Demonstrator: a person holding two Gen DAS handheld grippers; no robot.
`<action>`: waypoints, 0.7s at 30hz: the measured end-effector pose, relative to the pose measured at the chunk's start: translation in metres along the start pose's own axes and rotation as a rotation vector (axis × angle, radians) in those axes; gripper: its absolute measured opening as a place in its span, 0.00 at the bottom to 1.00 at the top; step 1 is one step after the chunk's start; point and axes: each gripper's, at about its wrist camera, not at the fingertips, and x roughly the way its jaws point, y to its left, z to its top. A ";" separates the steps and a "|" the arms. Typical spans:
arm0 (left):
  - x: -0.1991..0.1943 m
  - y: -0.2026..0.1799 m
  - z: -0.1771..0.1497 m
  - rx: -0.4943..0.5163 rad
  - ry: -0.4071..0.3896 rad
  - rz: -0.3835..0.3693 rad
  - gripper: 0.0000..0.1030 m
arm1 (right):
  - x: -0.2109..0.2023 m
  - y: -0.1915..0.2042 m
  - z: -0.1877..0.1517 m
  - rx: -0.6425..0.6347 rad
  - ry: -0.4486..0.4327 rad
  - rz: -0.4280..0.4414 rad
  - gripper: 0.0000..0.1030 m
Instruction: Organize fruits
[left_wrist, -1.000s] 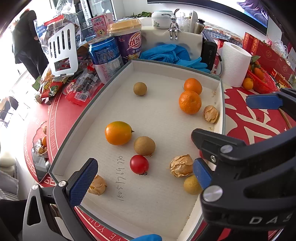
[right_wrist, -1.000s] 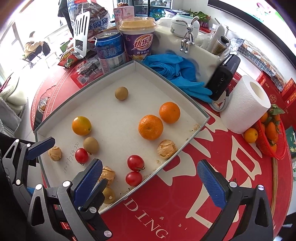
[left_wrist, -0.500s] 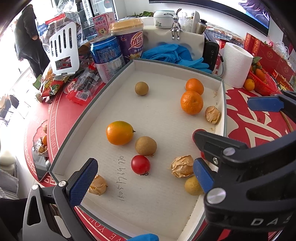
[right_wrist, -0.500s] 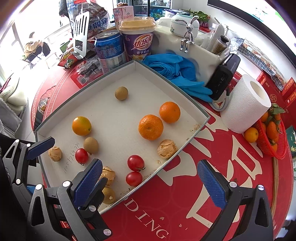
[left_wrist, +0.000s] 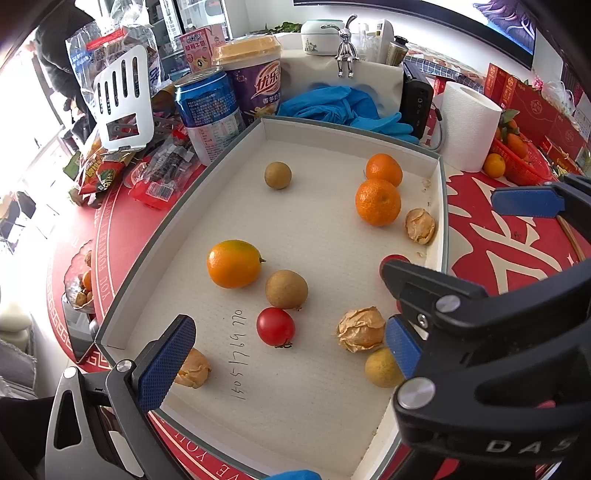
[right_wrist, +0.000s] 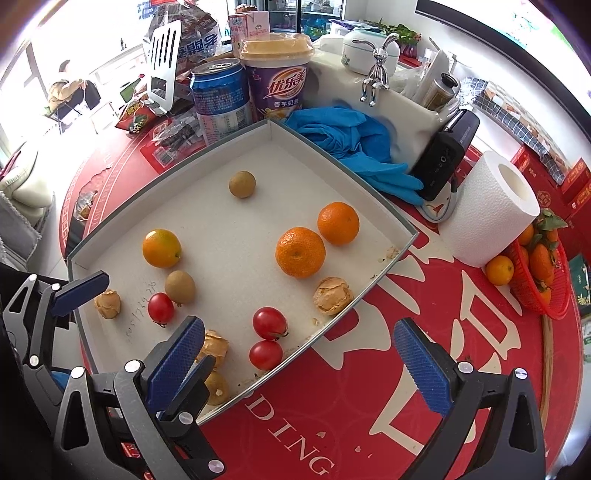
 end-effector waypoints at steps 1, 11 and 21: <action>0.000 0.000 0.000 0.000 0.001 0.000 1.00 | 0.000 0.000 0.000 -0.002 0.000 0.000 1.00; 0.001 0.000 0.000 0.002 0.001 0.004 1.00 | 0.001 0.000 0.000 0.001 0.005 0.003 1.00; 0.002 -0.001 0.000 0.004 0.006 0.010 1.00 | 0.001 -0.001 -0.002 0.001 0.006 0.006 1.00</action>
